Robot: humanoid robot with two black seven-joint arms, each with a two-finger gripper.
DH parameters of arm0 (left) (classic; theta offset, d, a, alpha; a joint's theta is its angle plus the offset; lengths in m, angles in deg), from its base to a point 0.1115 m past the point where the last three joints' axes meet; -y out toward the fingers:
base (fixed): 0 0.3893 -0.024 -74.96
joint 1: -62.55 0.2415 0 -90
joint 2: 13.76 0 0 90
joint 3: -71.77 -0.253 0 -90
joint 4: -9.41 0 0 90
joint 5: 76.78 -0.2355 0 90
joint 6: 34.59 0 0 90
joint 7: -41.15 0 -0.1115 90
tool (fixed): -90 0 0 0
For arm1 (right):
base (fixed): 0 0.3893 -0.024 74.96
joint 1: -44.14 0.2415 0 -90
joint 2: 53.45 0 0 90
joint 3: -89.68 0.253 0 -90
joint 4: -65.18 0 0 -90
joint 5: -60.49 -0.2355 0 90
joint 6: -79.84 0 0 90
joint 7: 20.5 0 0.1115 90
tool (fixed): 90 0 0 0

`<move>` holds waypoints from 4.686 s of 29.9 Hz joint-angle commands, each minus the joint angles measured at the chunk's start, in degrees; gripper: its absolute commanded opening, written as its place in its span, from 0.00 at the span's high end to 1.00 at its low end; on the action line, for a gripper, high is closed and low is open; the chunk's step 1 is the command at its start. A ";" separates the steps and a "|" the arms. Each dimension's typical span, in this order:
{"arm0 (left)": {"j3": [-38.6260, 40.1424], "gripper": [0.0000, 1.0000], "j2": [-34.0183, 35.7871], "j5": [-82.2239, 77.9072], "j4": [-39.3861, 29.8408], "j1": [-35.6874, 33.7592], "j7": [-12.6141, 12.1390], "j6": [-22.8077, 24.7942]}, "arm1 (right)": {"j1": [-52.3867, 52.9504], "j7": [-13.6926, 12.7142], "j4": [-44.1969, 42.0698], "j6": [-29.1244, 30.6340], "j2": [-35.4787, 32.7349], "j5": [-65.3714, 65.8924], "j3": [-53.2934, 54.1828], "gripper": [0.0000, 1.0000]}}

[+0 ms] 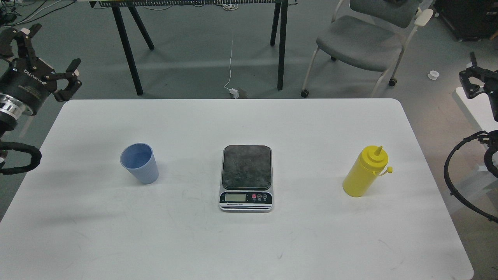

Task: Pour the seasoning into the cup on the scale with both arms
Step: 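Reach the left gripper toward the light blue cup, then close the left gripper around the light blue cup, then lift the blue cup with the left gripper and lower it onto the scale, then open the left gripper and raise the left arm away from the cup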

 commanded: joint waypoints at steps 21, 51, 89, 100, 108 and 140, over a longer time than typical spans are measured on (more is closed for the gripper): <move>-18.30 0.08 4.54 -83.18 -10.57 0.04 7.39 -21.92 | -3.84 0.07 3.81 0.00 -0.71 0.08 2.69 0.00; -28.08 0.93 0.85 -93.74 -1.87 -1.27 7.04 -24.40 | -6.56 0.07 3.37 0.00 -1.15 0.08 3.66 0.00; -41.17 0.97 -25.87 -94.97 -9.25 -28.08 0.27 -5.15 | -13.15 0.07 2.41 0.00 -4.93 -0.01 9.28 0.00; -41.00 0.93 -26.05 -94.97 -6.44 -27.82 0.27 -5.24 | -13.15 0.07 2.41 0.00 -4.93 -0.01 9.37 0.00; -41.09 0.77 -26.05 -94.45 -6.35 -27.82 0.36 -5.15 | -13.33 0.07 2.41 0.00 -4.93 -0.01 9.37 0.00; -27.03 0.01 -19.81 -37.17 -3.72 -34.15 0.97 -5.33 | -26.85 -0.73 6.88 0.00 -10.91 -2.99 9.28 0.01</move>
